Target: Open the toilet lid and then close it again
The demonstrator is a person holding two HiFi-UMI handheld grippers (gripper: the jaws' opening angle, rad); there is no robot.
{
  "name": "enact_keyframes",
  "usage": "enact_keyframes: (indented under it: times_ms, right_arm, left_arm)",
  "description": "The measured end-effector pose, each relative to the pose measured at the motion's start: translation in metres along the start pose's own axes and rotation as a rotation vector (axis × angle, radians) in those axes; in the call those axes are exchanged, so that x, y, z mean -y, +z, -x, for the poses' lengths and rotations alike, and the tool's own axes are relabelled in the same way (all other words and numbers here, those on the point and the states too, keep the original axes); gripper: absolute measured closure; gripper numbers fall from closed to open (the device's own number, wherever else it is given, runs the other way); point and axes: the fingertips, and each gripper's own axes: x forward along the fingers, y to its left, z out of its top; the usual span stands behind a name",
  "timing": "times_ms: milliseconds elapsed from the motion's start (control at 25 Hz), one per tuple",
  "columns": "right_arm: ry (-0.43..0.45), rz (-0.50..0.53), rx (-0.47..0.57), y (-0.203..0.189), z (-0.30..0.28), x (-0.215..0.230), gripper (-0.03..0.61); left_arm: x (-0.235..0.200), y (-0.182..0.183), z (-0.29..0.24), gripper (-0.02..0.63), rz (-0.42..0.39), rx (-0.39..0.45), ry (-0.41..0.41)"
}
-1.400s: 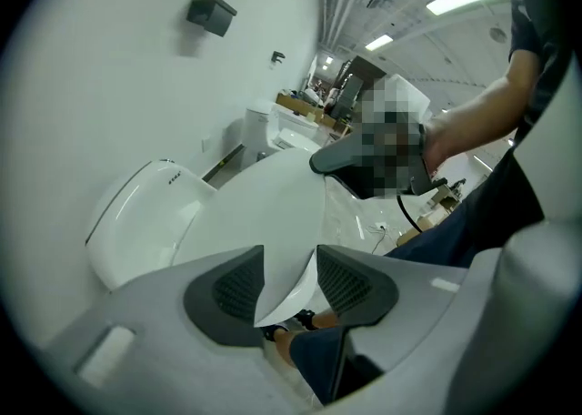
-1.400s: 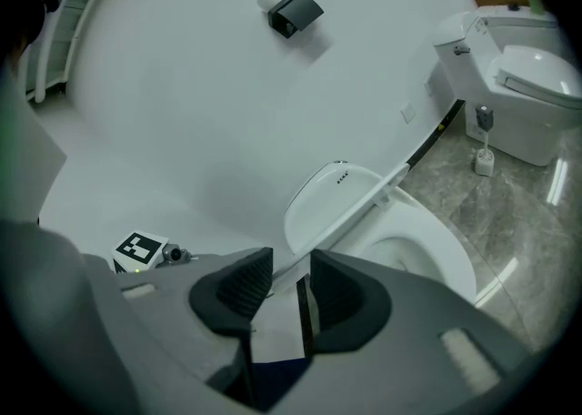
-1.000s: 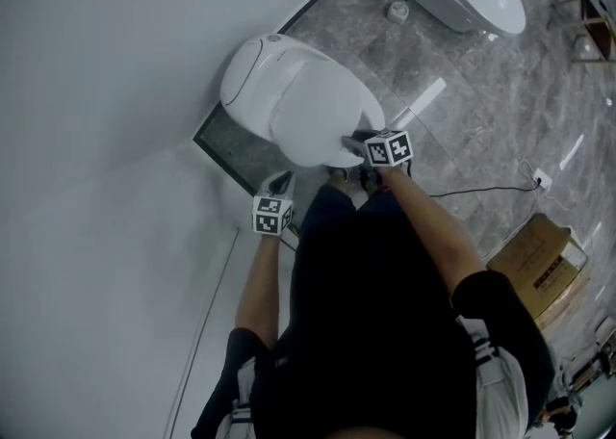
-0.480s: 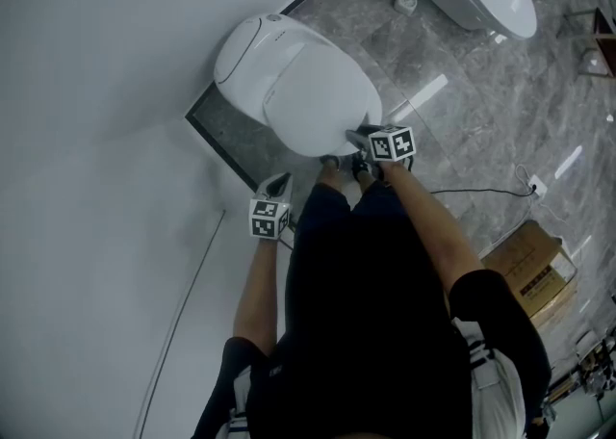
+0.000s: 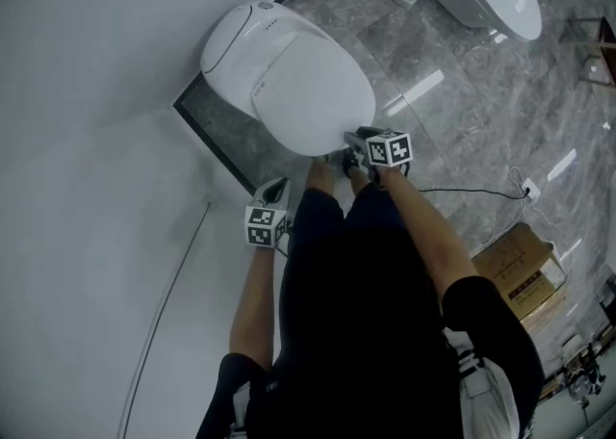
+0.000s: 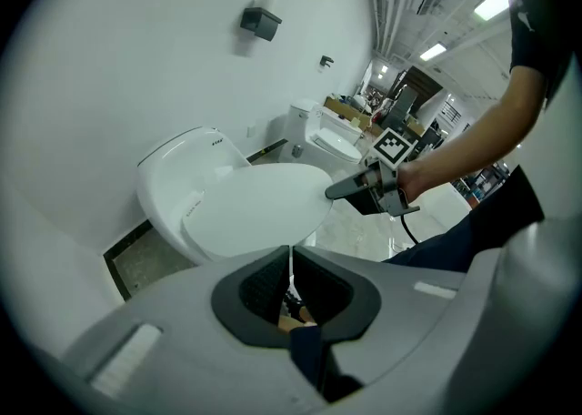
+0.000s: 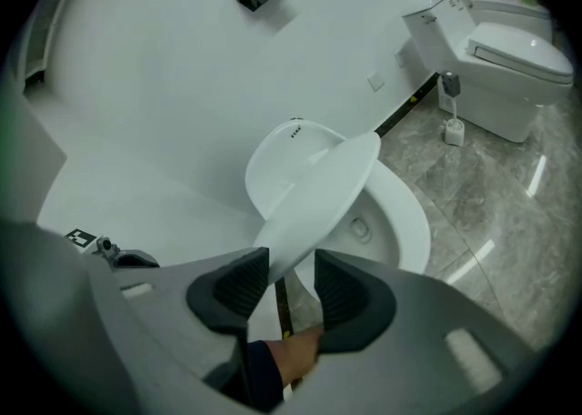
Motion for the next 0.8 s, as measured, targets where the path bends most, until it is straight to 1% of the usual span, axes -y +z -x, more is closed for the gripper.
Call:
enact_keyframes:
  times_ms: [160, 280, 440, 560, 720, 800]
  right_arm:
    - [-0.027, 0.015, -0.026, -0.011, -0.006, 0.016, 0.398]
    - [-0.074, 0.072, -0.074, -0.020, -0.011, 0.031, 0.362]
    - [-0.104, 0.123, -0.128, -0.026, -0.018, 0.046, 0.354]
    - [-0.149, 0.149, -0.175, -0.033, -0.019, 0.055, 0.351]
    - [-0.193, 0.152, -0.212, -0.044, -0.023, 0.070, 0.348]
    - [-0.215, 0.150, -0.217, -0.049, -0.026, 0.078, 0.331]
  left_arm:
    - [0.012, 0.001, -0.013, 0.594, 0.019, 0.033, -0.020]
    - [0.022, -0.001, -0.025, 0.594, 0.020, 0.017, -0.049]
    - [0.032, 0.006, -0.037, 0.594, 0.026, 0.017, -0.085]
    - [0.037, 0.011, -0.041, 0.594, 0.026, 0.026, -0.101]
    - [0.038, 0.018, -0.049, 0.594, 0.045, 0.042, -0.114]
    - [0.039, 0.018, -0.053, 0.594, 0.050, 0.042, -0.124]
